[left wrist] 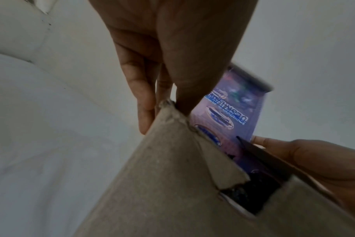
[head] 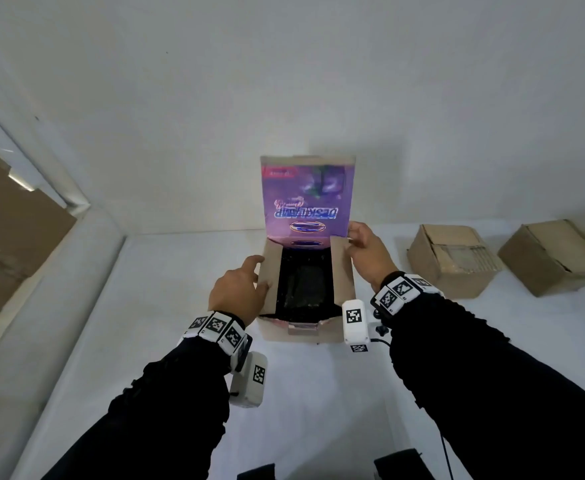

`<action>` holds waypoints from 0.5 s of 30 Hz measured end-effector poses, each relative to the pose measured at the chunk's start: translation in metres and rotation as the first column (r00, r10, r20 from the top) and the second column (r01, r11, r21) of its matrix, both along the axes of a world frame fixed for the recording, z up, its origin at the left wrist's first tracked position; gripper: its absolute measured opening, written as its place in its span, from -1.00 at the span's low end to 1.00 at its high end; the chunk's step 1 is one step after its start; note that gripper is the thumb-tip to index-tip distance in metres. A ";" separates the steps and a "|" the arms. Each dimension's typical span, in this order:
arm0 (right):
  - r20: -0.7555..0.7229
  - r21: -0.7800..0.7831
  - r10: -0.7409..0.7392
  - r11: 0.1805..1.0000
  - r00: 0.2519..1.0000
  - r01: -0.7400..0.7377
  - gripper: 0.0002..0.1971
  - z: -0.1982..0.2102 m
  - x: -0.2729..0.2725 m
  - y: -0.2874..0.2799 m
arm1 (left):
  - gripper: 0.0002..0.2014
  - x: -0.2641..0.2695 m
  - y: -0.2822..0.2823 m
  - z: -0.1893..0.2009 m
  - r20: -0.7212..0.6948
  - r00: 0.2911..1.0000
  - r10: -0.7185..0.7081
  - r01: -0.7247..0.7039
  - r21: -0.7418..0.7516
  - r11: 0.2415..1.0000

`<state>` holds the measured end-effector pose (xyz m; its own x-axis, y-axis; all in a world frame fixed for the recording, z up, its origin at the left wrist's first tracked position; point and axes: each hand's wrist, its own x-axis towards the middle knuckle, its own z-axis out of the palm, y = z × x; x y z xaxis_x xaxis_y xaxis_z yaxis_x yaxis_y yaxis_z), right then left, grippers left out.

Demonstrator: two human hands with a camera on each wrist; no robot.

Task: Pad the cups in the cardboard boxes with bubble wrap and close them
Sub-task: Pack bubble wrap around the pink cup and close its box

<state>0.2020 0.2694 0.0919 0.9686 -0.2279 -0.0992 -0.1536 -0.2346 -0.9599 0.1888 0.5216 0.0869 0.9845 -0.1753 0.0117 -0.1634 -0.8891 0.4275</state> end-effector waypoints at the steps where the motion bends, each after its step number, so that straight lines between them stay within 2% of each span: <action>1: -0.012 -0.009 0.018 1.000 1.000 -0.018 -0.49 0.001 -0.005 -0.001 | -0.60 -0.002 0.000 0.002 -0.009 1.000 0.003 -0.003 -0.029 1.000; 4: -0.004 -0.109 0.080 0.991 0.997 -0.080 -0.62 -0.002 -0.017 -0.003 | -0.73 -0.006 0.000 0.007 0.017 0.998 0.056 -0.053 -0.144 0.988; 6: 0.000 -0.076 0.078 0.994 0.997 -0.078 -0.67 -0.002 -0.031 -0.001 | -0.77 -0.012 0.000 0.008 0.041 0.992 0.117 -0.101 -0.280 0.955; 7: 0.001 -0.017 0.065 0.998 0.998 -0.065 -0.67 0.001 -0.040 0.001 | -0.72 -0.015 -0.001 0.009 0.041 0.988 0.152 -0.124 -0.389 0.913; 9: 0.011 0.093 0.024 0.995 1.000 -0.025 -0.63 0.002 -0.058 0.003 | -0.62 -0.024 -0.003 0.011 -0.008 0.979 0.206 -0.169 -0.602 0.781; 11: 0.054 0.177 -0.036 0.984 0.998 0.025 -0.62 0.005 -0.074 0.003 | -0.62 -0.033 -0.003 0.013 -0.055 0.979 0.194 -0.172 -0.728 0.663; 12: 0.082 0.213 -0.054 0.976 0.995 0.035 -0.65 0.005 -0.081 0.002 | -0.62 -0.035 -0.001 0.011 -0.057 0.984 0.167 -0.153 -0.752 0.641; 15: 0.163 0.235 -0.041 0.972 0.986 0.001 -0.84 0.003 -0.097 0.001 | -0.53 -0.037 0.006 0.004 -0.064 0.990 0.124 -0.131 -0.740 0.660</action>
